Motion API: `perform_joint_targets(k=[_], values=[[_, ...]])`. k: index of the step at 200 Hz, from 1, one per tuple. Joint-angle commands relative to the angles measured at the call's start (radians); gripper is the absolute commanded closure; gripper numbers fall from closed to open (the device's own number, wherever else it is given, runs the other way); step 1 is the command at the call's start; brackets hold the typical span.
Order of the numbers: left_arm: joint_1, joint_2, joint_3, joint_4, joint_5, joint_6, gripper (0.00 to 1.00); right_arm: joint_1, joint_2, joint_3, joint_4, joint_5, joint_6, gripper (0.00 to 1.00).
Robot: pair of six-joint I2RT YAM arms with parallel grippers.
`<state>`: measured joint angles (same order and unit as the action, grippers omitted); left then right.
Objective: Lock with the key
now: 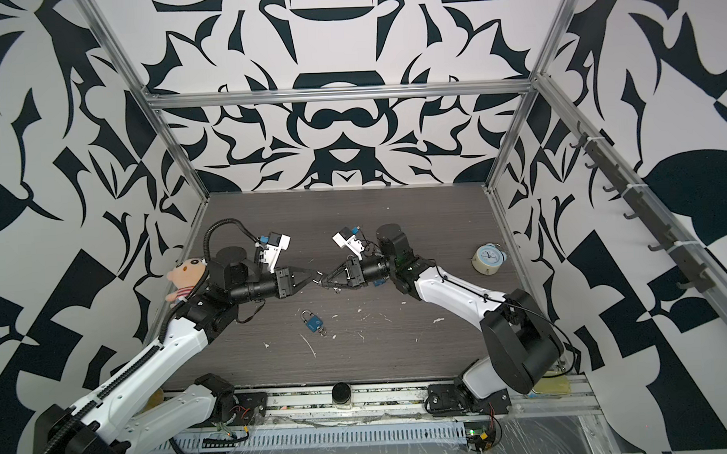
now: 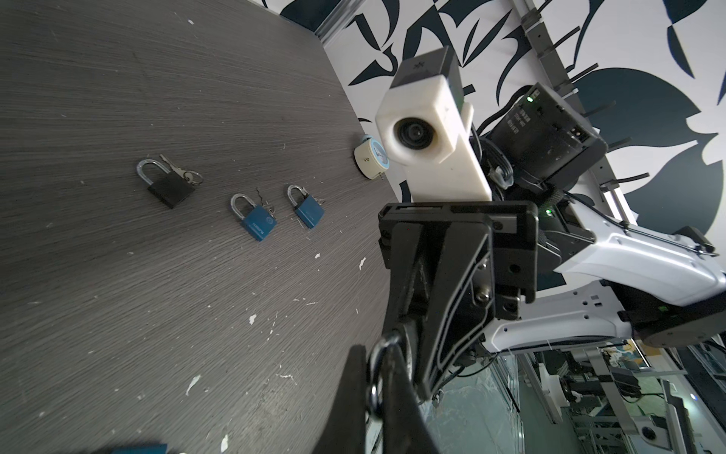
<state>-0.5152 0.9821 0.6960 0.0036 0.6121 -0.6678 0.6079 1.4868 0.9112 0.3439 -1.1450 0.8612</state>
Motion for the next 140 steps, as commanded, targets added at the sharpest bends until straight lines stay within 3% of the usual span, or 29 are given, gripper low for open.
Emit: perform_joint_targets(k=[1,70,140], values=[[-0.104,0.004,-0.043,-0.055,0.092,-0.018,1.0,0.013,0.002,0.115,0.147,0.123,-0.016,1.0],[-0.17,0.022,-0.066,0.008,0.07,-0.057,1.0,0.015,0.041,0.143,0.175,0.145,-0.01,1.0],[-0.139,0.001,-0.022,0.036,0.072,-0.041,1.0,0.035,0.029,0.113,0.069,0.141,-0.088,1.0]])
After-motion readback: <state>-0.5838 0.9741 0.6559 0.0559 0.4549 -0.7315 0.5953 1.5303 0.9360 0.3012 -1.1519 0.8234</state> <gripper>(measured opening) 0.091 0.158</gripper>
